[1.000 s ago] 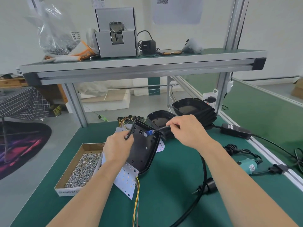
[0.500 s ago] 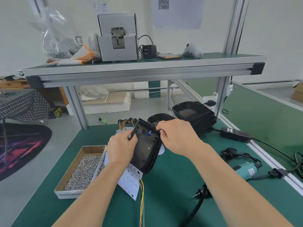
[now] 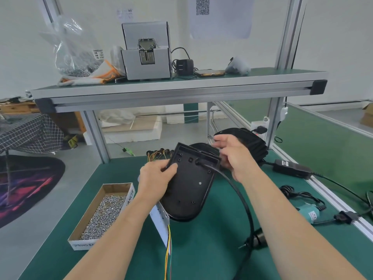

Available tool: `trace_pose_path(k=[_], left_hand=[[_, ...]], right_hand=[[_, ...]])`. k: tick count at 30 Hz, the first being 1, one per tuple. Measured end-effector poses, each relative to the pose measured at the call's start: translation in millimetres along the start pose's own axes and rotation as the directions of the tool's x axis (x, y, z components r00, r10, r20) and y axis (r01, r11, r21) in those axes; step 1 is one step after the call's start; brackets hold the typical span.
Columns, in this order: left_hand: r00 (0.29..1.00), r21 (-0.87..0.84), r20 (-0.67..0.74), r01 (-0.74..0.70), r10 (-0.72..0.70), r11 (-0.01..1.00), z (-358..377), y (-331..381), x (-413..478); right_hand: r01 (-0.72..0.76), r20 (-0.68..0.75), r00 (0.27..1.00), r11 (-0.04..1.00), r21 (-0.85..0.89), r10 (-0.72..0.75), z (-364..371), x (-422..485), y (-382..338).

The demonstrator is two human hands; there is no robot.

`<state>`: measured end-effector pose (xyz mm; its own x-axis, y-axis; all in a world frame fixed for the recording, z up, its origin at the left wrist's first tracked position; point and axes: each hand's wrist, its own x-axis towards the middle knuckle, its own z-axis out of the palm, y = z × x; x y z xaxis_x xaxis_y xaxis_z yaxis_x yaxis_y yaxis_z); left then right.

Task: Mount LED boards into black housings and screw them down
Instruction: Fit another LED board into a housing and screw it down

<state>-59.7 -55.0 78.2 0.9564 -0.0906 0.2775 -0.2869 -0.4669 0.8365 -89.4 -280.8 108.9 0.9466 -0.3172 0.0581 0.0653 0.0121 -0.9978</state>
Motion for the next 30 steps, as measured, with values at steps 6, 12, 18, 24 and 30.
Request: trace_pose_path(k=[6, 12, 18, 24, 30], left_hand=[[0.983, -0.285, 0.132, 0.162, -0.129, 0.945, 5, 8, 0], [0.932, -0.326, 0.013, 0.346, -0.362, 0.880, 4, -12, 15], [0.811, -0.323, -0.082, 0.528, -0.579, 0.785, -9, -38, 27], [0.690, -0.505, -0.015, 0.620, -0.724, 0.601, -3, -39, 23], [0.724, -0.465, 0.132, 0.648, -0.677, 0.603, 18, -35, 20]], right_hand=[[-0.174, 0.476, 0.873, 0.980, 0.101, 0.106, 6, -10, 28], [0.160, 0.162, 0.987, 0.187, -0.969, 0.000, -4, -9, 35], [-0.082, -0.116, 0.974, -0.174, -0.981, 0.196, -43, -19, 46], [-0.085, -0.140, 0.953, -0.208, -0.974, 0.269, -49, -21, 54], [0.268, 0.318, 0.948, 0.565, -0.780, -0.009, 9, -8, 59]])
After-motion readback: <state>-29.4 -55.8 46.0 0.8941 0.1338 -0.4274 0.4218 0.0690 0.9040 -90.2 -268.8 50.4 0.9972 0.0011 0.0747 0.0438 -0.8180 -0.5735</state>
